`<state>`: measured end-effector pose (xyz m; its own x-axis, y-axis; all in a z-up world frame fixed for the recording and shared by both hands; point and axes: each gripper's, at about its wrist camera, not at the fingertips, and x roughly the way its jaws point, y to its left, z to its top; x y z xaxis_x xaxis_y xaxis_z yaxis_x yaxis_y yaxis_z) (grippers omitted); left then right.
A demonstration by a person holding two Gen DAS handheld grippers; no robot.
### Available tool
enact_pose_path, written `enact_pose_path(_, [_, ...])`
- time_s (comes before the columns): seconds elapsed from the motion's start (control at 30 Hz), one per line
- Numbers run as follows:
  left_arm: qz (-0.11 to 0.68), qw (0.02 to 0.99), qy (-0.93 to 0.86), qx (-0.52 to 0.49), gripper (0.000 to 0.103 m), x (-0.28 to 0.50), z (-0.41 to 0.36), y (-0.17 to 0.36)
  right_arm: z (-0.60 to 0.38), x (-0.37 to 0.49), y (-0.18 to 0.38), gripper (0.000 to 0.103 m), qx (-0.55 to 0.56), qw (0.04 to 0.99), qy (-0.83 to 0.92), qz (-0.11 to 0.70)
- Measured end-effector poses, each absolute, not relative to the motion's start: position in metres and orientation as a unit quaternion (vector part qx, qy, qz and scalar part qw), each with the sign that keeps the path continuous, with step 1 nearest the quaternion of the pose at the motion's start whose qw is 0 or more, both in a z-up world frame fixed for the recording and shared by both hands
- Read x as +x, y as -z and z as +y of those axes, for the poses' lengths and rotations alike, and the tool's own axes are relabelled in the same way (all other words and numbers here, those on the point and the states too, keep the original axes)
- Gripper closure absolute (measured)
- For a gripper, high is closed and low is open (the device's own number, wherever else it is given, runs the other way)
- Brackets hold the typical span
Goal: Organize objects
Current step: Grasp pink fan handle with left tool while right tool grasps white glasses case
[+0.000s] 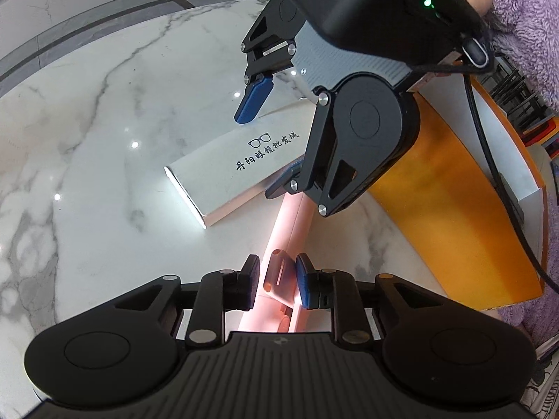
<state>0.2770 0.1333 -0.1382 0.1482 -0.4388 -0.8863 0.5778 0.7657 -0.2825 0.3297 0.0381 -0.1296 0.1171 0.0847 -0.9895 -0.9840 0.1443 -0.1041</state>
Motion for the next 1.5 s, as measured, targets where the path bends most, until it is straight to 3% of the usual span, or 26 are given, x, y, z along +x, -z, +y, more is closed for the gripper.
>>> enact_pose_path(0.3, [0.569, 0.746, 0.342, 0.051, 0.075, 0.279, 0.133, 0.141, 0.038, 0.33, 0.137, 0.035, -0.473, 0.583, -0.453, 0.481])
enact_pose_path(0.37, [0.572, 0.745, 0.338, 0.058, 0.067, 0.278, 0.131, 0.141, 0.038, 0.325, 0.136, 0.037, -0.476, 0.583, -0.457, 0.474])
enact_pose_path(0.43, [0.575, 0.742, 0.337, 0.07, 0.049, 0.276, 0.13, 0.141, 0.037, 0.319, 0.135, 0.037, -0.482, 0.587, -0.457, 0.462])
enact_pose_path(0.63, [0.57, 0.747, 0.336, 0.067, 0.05, 0.268, 0.131, 0.14, 0.034, 0.305, 0.116, 0.038, -0.481, 0.605, -0.467, 0.429])
enact_pose_path(0.8, [0.571, 0.744, 0.341, 0.069, 0.069, 0.264, 0.126, 0.142, 0.035, 0.297, 0.087, 0.038, -0.493, 0.614, -0.466, 0.404])
enact_pose_path(1.0, [0.577, 0.756, 0.305, 0.036, 0.074, 0.258, 0.128, 0.138, 0.03, 0.284, 0.048, 0.039, -0.496, 0.627, -0.468, 0.377])
enact_pose_path(1.13, [0.565, 0.77, 0.296, 0.03, 0.095, 0.247, 0.126, 0.125, 0.026, 0.267, 0.022, 0.039, -0.506, 0.631, -0.471, 0.352])
enact_pose_path(1.5, [0.55, 0.798, 0.247, 0.026, 0.095, 0.218, 0.129, 0.105, -0.01, 0.225, -0.042, 0.039, -0.534, 0.637, -0.456, 0.317])
